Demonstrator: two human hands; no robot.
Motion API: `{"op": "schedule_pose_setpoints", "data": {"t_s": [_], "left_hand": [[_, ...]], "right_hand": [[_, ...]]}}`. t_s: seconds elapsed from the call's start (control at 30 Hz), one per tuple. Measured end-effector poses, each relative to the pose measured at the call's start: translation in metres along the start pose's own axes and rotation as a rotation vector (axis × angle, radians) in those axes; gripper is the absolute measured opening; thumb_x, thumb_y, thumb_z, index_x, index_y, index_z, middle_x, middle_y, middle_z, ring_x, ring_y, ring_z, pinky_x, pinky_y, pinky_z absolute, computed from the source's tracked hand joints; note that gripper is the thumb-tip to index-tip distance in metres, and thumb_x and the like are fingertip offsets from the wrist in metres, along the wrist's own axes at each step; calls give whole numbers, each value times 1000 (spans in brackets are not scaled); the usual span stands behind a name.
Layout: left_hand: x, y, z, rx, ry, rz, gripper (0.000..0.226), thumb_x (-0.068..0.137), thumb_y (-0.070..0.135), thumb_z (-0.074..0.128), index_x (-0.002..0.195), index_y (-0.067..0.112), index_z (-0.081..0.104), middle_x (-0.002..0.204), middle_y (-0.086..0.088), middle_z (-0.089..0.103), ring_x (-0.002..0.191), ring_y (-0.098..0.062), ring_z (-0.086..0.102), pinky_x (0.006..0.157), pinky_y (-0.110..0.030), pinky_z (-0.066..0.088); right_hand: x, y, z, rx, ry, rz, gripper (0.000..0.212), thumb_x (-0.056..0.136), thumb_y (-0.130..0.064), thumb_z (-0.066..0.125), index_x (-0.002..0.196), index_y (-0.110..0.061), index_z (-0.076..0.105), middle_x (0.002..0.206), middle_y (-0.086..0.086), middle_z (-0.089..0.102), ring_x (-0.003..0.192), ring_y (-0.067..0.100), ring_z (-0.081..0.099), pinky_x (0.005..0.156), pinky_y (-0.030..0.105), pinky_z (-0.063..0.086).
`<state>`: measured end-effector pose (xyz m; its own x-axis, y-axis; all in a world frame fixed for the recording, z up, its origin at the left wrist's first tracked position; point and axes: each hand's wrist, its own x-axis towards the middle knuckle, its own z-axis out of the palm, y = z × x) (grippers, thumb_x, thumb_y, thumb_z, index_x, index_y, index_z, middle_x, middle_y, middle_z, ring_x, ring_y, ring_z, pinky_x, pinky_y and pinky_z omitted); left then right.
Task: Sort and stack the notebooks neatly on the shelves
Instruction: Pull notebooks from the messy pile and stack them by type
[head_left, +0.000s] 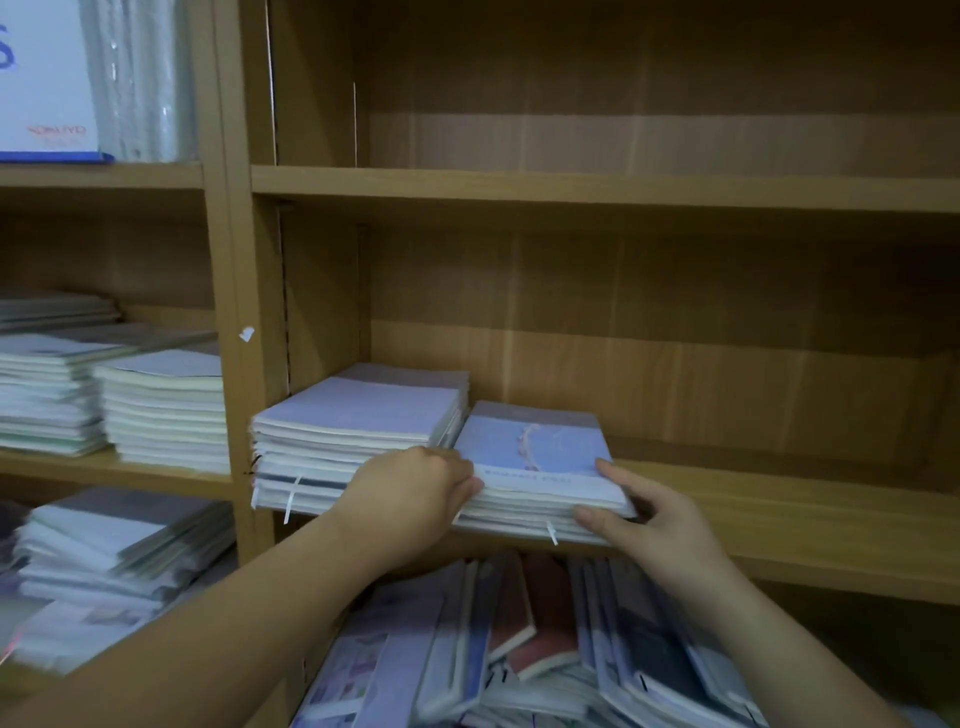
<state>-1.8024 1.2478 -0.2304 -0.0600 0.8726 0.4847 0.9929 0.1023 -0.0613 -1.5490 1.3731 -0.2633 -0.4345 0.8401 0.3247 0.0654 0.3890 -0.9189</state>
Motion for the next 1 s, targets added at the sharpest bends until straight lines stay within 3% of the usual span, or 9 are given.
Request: {"op": "schedule_pose_setpoints", "data": {"t_s": [0.13,0.3,0.43,0.53,0.63,0.7,0.8,0.9,1.0], "left_hand": [[7,2,5,6,40,-75,41,102,57,35,93,27,63,100,8,70,97,-21,65,77,-38,53],[-4,12,8,-16,69,-80,32,104,53,37,99,28,55,106,7,66,98,-22,65,75,-35,50],[-5,12,6,12,86,-61,31,103,54,41,103,27,57,113,8,65,102,-20,65,76,-34,48],[-4,16,13,111,77,-78,27,105,50,40,114,29,54,129,8,58,103,-24,67,78,-37,52],[-23,23,26,43,142,-36,42,98,34,57,138,28,46,157,10,40,86,-25,73,62,-35,55],[-45,25,31,-94,268,76,43,88,31,66,130,30,56,149,10,51,68,-21,72,46,-32,54],[-68,13,33,-239,323,77,28,93,30,60,121,31,59,127,10,54,70,-17,65,47,-33,52],[-78,-8,43,-361,275,-152,13,92,37,58,102,33,66,97,15,60,78,-10,63,63,-36,55],[-81,-15,52,-646,151,-404,16,92,41,65,84,29,70,76,11,69,73,-4,65,70,-35,57]], "right_hand": [[8,1,1,35,-18,25,80,62,-36,93,136,-26,63,126,-19,66,107,-10,63,79,6,49],[3,10,0,67,52,0,70,71,-38,87,134,-22,65,122,-14,71,108,-1,67,94,22,51],[2,14,6,-44,59,-58,66,74,-56,78,135,-36,62,126,-22,67,114,-3,63,102,30,50],[-1,15,10,-205,81,-58,54,73,-71,64,125,-55,58,119,-30,61,100,-9,61,89,26,51],[-2,13,15,-283,100,-37,58,79,-71,58,134,-52,54,122,-21,60,102,1,60,85,31,49],[-3,11,19,-309,119,-35,55,87,-64,57,139,-48,51,128,-13,60,108,10,58,85,35,47],[-5,8,23,-370,112,-25,59,89,-67,48,144,-45,47,136,-6,58,118,18,56,89,38,46],[-8,4,25,-379,78,-2,78,78,-78,49,146,-41,44,144,-6,53,128,20,53,96,39,46],[-7,-3,29,-375,81,-12,93,69,-78,65,148,-33,45,148,-9,48,134,15,48,99,31,40]]}}
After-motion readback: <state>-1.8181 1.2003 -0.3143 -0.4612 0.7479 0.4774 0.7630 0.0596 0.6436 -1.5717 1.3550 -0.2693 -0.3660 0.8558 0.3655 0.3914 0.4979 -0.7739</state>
